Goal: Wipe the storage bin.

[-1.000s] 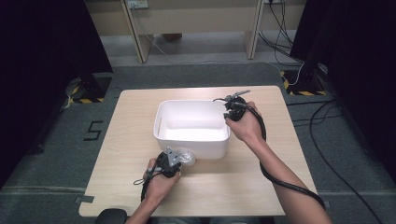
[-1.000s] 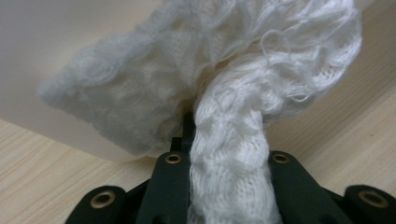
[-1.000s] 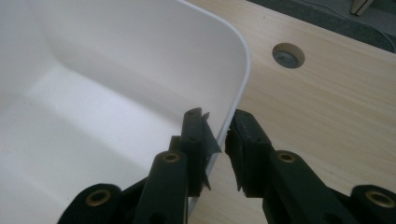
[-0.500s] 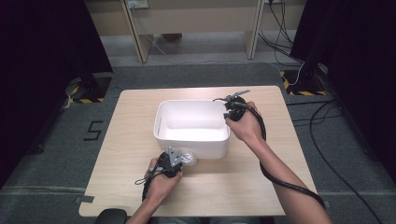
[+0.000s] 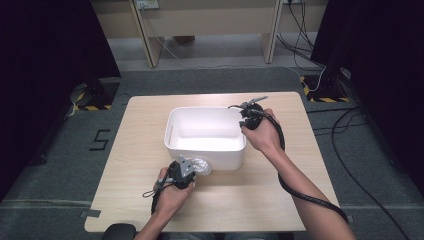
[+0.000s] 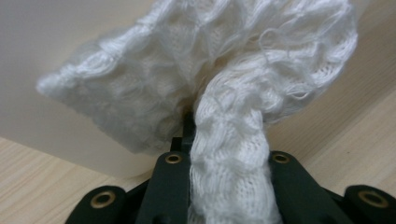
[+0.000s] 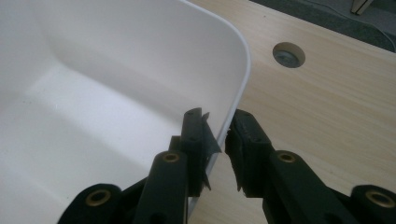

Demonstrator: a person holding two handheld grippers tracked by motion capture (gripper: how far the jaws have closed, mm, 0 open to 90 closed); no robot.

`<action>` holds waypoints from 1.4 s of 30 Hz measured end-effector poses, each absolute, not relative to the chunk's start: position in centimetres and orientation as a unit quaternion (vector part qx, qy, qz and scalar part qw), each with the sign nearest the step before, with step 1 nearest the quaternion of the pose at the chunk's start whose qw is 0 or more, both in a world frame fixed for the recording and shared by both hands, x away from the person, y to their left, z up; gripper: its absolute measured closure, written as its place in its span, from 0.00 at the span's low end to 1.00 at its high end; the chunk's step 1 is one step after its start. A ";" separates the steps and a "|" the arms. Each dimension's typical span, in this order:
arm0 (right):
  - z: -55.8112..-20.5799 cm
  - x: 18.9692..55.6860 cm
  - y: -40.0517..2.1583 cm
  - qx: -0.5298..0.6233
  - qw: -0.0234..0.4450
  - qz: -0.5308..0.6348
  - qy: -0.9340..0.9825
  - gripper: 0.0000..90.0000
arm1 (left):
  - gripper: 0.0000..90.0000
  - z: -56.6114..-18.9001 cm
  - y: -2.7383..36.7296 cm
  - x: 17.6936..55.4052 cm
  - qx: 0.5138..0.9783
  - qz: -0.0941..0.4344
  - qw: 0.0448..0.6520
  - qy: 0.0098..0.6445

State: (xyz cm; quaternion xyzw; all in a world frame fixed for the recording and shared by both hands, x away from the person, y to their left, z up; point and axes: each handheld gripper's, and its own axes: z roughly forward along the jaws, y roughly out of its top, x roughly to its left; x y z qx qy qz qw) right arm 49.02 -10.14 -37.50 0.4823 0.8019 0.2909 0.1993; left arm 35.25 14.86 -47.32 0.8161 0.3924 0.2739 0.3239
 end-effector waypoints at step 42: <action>-37.7 49.0 -10.0 0.484 0.198 0.290 0.801 0.84 | 0.86 -45.0 14.0 34.9 0.812 0.286 0.339 0.379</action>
